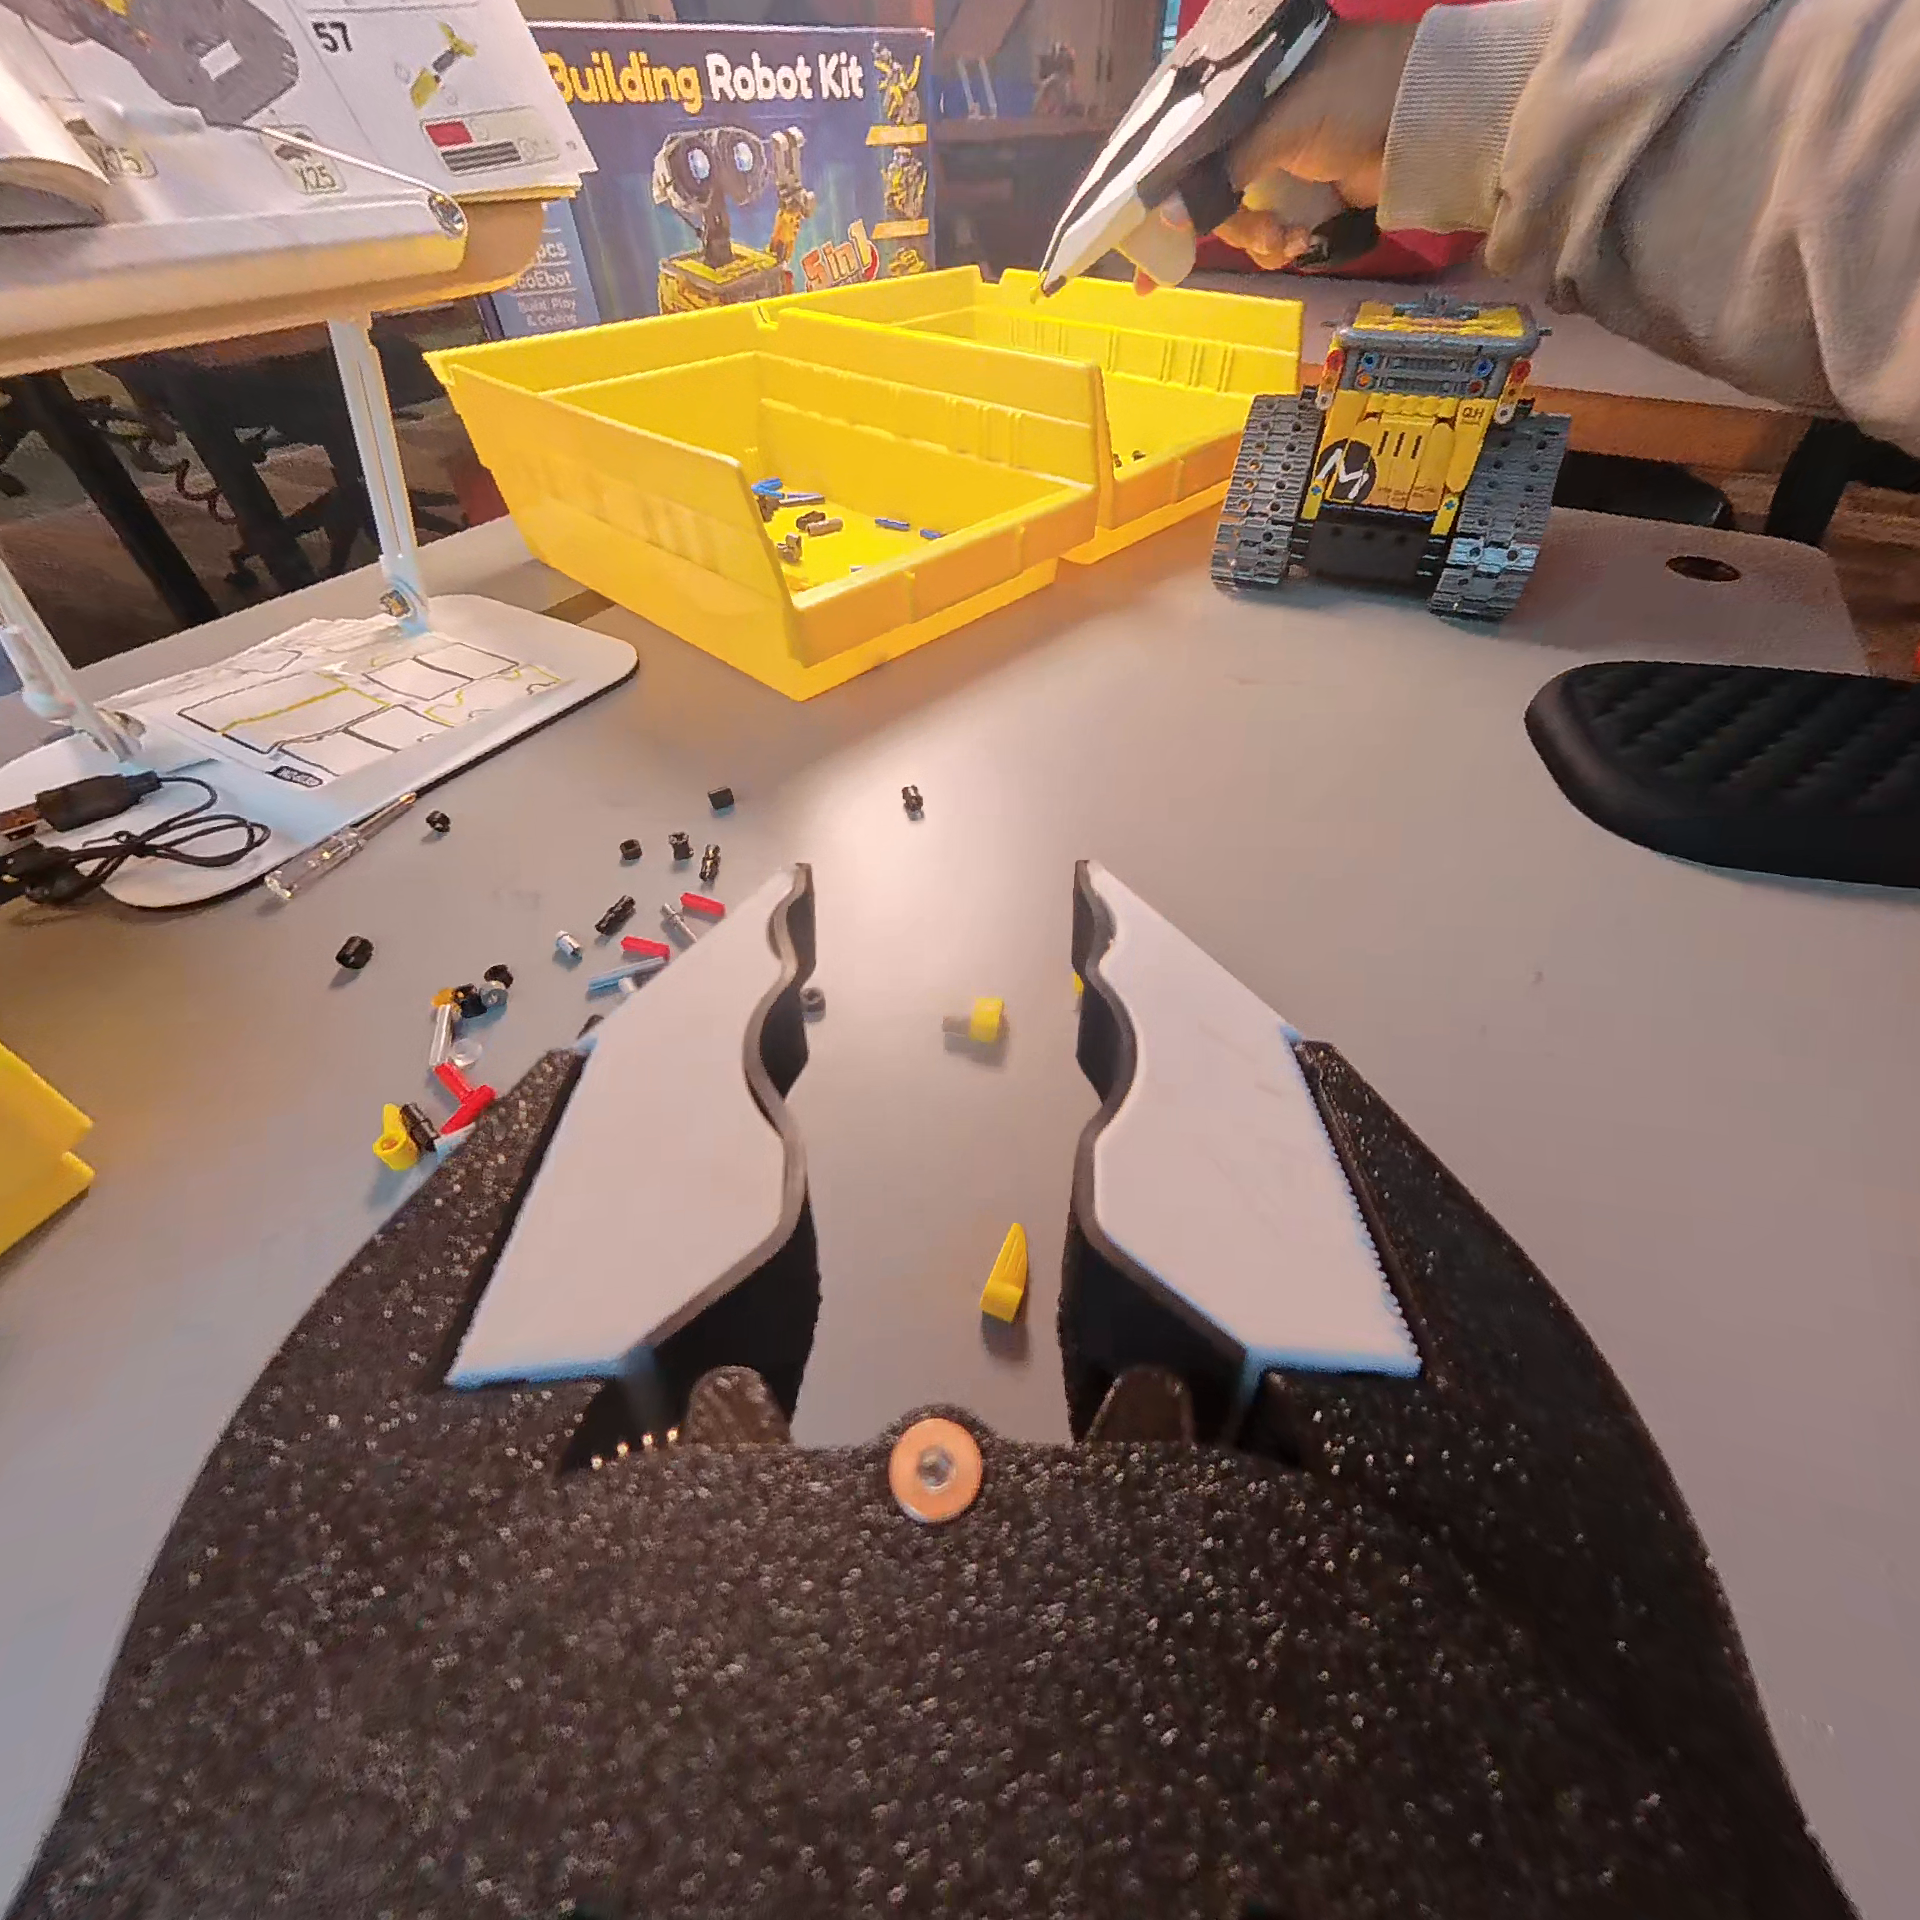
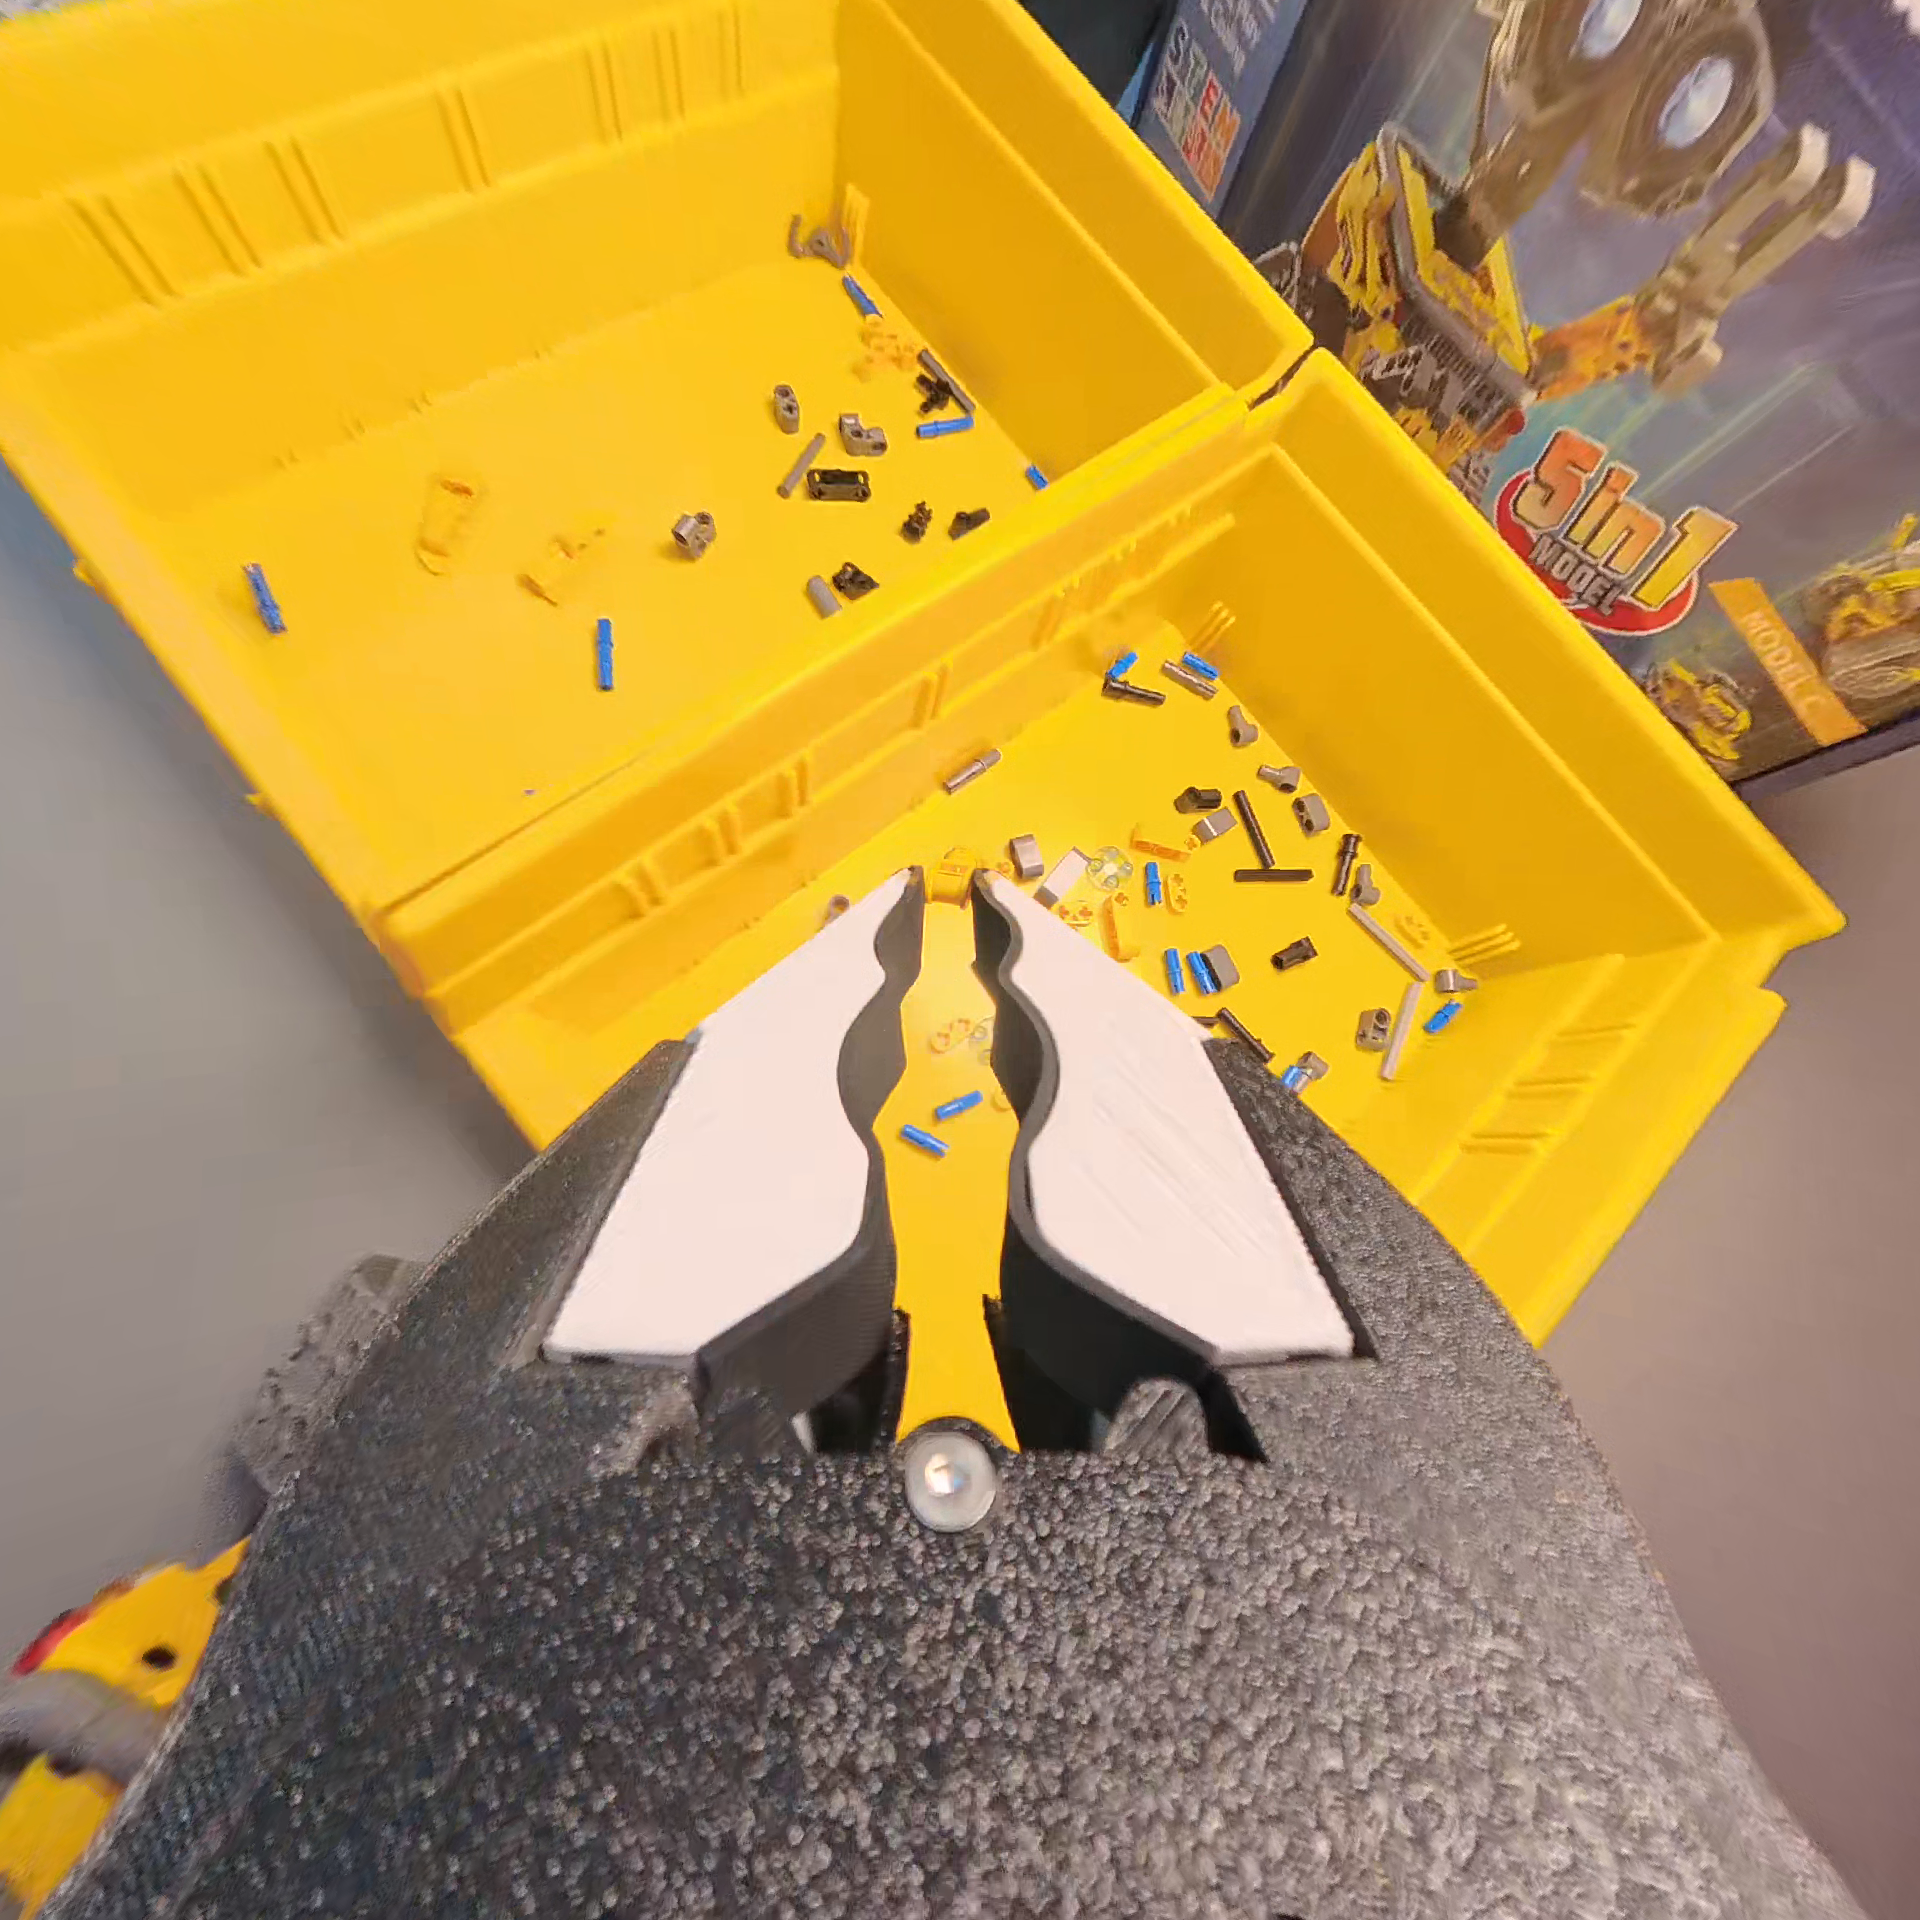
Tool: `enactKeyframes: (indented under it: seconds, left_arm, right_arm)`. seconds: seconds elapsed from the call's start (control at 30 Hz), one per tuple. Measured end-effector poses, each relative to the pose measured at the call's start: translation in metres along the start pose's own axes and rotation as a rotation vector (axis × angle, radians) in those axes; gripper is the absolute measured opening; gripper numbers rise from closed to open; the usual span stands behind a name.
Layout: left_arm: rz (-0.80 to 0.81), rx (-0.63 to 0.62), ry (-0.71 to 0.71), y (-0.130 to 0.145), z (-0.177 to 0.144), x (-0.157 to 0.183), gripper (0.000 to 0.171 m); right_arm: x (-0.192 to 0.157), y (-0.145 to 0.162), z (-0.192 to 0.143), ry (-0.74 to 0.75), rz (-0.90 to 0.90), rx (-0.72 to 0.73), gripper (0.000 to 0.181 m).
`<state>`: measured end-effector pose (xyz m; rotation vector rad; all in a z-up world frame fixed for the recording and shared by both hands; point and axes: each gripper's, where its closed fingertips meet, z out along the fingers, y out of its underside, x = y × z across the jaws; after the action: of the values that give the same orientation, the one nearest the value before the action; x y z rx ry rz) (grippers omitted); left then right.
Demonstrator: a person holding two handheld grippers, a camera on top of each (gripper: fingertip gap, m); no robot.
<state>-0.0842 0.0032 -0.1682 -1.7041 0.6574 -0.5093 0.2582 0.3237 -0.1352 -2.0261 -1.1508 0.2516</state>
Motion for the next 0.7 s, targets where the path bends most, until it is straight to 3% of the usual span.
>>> enactKeyframes:
  seconds: [0.23,0.33,0.43,0.57,0.7]
  left_arm:
    - [-0.066,-0.03,0.005,0.008,0.006,-0.007,0.047]
    - [-0.086,-0.02,0.005,0.007,0.004,-0.009,0.047]
    - [-0.095,-0.02,0.013,0.007,0.004,-0.009,0.047]
    - [-0.088,-0.038,0.028,0.009,0.005,-0.006,0.046]
    - [-0.069,-0.067,0.052,0.013,0.004,-0.003,0.046]
  right_arm:
    - [0.013,0.02,0.04,-0.008,-0.015,-0.112,0.013]
    - [0.009,0.004,0.031,-0.004,-0.013,-0.048,0.017]
    - [-0.01,-0.037,0.001,-0.003,-0.009,0.122,0.02]
    - [-0.081,-0.092,-0.051,-0.066,-0.069,0.366,0.021]
    - [-0.192,-0.106,-0.072,-0.244,-0.131,0.48,0.021]
